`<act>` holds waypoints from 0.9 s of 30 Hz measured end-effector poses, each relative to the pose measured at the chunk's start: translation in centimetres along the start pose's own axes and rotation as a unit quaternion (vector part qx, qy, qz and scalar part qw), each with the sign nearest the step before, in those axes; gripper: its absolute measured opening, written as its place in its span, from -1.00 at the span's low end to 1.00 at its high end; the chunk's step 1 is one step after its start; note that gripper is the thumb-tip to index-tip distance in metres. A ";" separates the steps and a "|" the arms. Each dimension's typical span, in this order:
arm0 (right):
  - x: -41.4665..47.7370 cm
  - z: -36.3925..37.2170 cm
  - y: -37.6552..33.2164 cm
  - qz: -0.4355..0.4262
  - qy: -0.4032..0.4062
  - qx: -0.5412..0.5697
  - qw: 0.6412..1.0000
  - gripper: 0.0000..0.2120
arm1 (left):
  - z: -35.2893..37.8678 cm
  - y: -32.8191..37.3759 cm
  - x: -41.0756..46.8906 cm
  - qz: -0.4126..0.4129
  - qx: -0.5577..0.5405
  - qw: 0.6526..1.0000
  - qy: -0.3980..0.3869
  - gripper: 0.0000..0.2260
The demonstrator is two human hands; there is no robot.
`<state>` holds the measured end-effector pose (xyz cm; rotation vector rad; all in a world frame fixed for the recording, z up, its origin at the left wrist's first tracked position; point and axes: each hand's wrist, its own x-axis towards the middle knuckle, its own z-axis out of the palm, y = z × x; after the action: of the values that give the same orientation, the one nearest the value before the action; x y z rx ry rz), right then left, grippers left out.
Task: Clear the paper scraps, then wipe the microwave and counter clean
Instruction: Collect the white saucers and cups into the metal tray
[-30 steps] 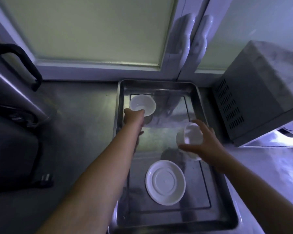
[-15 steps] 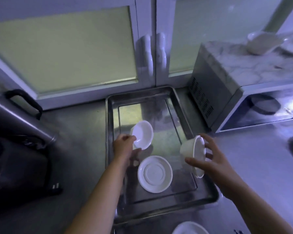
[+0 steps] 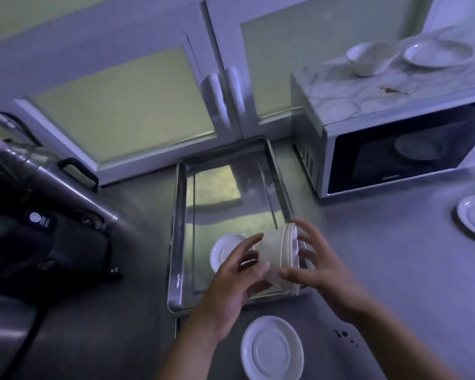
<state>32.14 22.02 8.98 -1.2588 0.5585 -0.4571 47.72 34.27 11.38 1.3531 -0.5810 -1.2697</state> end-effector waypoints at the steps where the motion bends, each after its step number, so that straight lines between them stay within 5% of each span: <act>1: -0.7 -0.5 0.1 0.006 -0.013 0.022 1.000 -0.14 | 0.4 -0.1 -0.4 0.000 0.002 1.000 -0.009 -0.51; 17: -7.3 -2.2 -0.2 -0.027 -0.132 0.013 0.991 -0.01 | 4.5 -1.1 -5.6 -0.008 0.052 0.999 -0.005 -0.35; 27: -6.1 1.2 -0.3 -0.011 -0.077 -0.015 0.997 -0.07 | 1.6 -1.1 -5.6 0.013 0.031 0.999 -0.023 -0.39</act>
<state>28.13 26.58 10.44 -1.3171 0.4224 -0.3670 44.30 38.95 12.60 1.3661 -0.6739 -1.2741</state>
